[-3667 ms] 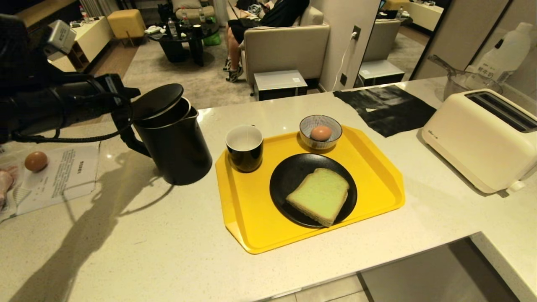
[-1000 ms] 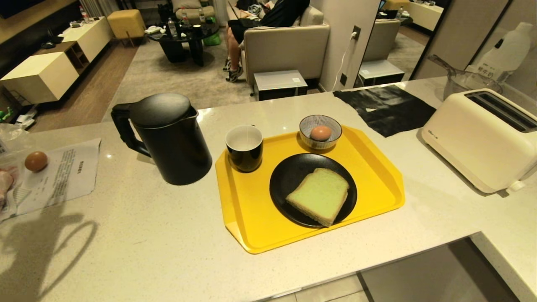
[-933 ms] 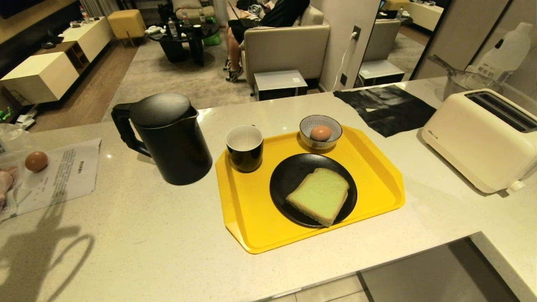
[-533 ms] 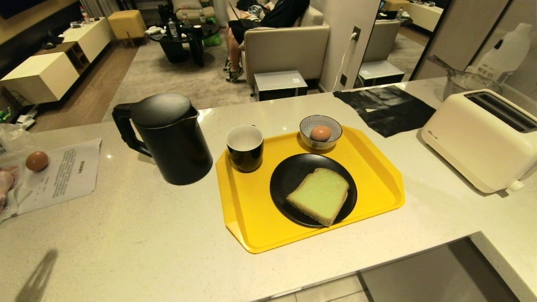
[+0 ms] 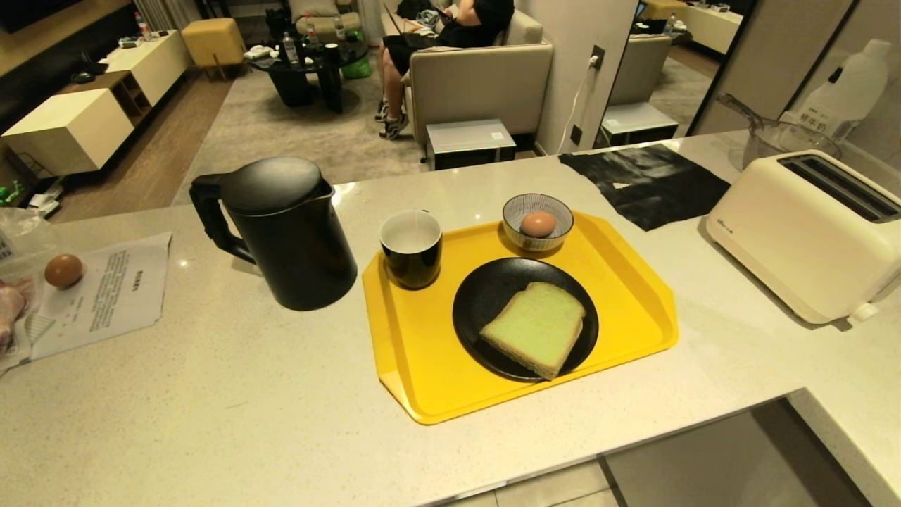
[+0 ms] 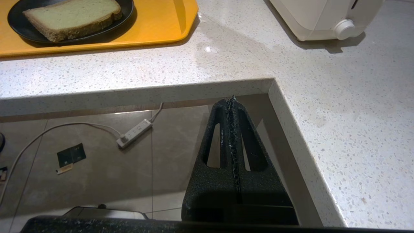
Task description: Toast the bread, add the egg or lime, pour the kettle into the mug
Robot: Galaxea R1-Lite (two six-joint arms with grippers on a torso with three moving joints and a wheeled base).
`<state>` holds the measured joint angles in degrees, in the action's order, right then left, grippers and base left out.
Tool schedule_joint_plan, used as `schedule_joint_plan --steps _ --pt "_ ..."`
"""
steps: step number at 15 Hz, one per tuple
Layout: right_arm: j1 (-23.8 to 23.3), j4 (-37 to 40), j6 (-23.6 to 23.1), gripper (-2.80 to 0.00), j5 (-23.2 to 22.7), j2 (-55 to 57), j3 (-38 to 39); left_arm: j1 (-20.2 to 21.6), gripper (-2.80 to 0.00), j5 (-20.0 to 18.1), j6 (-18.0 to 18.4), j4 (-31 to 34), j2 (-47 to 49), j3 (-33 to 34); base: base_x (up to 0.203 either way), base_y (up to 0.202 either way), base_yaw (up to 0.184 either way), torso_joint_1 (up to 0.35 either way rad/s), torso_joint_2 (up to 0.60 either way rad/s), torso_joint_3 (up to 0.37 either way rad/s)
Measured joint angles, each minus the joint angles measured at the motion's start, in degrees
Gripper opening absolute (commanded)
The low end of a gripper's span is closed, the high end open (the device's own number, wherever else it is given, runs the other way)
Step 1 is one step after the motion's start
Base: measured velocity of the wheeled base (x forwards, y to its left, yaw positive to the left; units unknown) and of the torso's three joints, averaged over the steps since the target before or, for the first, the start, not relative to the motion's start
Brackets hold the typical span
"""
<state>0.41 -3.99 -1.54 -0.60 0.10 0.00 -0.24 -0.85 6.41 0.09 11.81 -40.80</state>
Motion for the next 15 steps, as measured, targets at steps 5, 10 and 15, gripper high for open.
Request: schedule_joint_plan --steps 5,10,15 --pt "0.0 0.0 0.0 -2.8 0.0 0.0 0.0 0.1 -2.8 0.3 0.9 -0.5 -8.5 11.5 0.0 0.0 0.0 0.0 0.0 0.0" --pt "0.0 0.0 0.0 -2.8 0.0 0.0 0.0 0.2 -2.8 3.5 2.2 -7.0 -11.5 26.0 0.0 0.0 0.0 0.0 0.0 0.0" --pt "0.0 0.0 0.0 -2.8 0.0 0.0 0.0 0.2 -2.8 7.5 5.5 -11.1 -11.8 39.3 0.0 0.0 0.0 0.0 0.0 0.0"
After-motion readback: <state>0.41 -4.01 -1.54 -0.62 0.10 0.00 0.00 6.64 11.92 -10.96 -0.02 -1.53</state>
